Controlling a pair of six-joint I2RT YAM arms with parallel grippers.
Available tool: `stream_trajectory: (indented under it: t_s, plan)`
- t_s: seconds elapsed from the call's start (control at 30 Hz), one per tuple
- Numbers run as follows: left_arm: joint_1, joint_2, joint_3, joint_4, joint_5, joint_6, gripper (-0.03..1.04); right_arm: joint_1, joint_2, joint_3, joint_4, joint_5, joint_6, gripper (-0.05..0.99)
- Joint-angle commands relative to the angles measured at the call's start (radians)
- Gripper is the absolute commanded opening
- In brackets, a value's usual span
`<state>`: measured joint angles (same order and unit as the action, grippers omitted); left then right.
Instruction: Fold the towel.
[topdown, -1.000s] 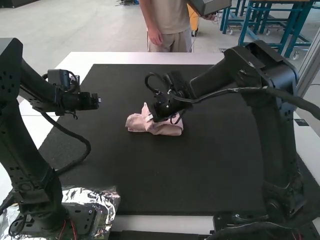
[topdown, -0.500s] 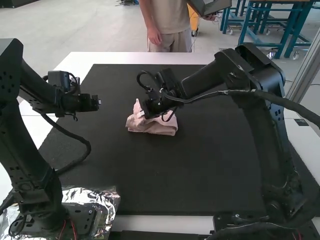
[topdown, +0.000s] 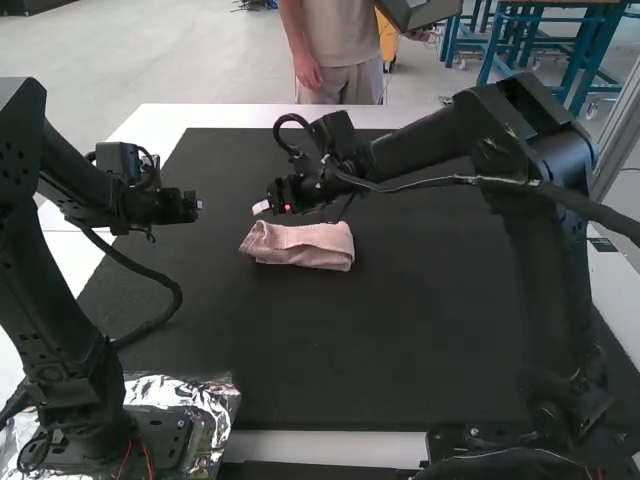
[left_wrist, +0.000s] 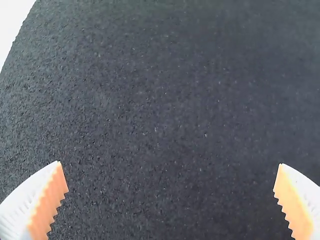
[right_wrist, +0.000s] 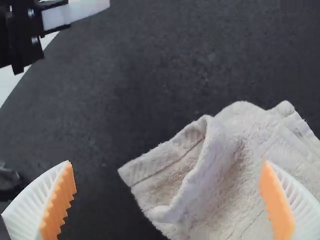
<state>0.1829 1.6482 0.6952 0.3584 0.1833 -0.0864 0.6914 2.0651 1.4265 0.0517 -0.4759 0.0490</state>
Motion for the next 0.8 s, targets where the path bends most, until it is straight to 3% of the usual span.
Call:
stream_trajectory:
  t_s: [0.0, 0.07, 0.13, 0.17, 0.4, 0.77]
  plan:
    - [0.001, -0.039, -0.003, 0.011, 0.004, 0.01, 0.97, -0.026, -0.072, 0.003, 0.005, -0.044, -0.003, 0.77]
    - [0.0, -0.039, -0.005, 0.013, 0.004, 0.01, 0.97, -0.044, -0.088, -0.023, 0.005, -0.098, 0.002, 0.49]
    - [0.0, -0.039, -0.008, 0.014, 0.004, 0.011, 0.97, -0.062, -0.106, -0.058, 0.019, -0.139, -0.003, 0.05]
    - [0.0, -0.039, -0.008, 0.014, 0.002, 0.01, 0.97, -0.07, -0.112, -0.083, 0.048, -0.136, 0.0, -0.02]
    - [-0.008, -0.039, -0.011, 0.014, 0.002, 0.01, 0.97, -0.096, -0.085, -0.182, 0.204, -0.136, 0.041, -0.02]
    - [-0.036, -0.037, -0.006, 0.044, 0.001, -0.004, 0.97, -0.086, 0.05, -0.186, 0.277, -0.153, 0.046, -0.02]
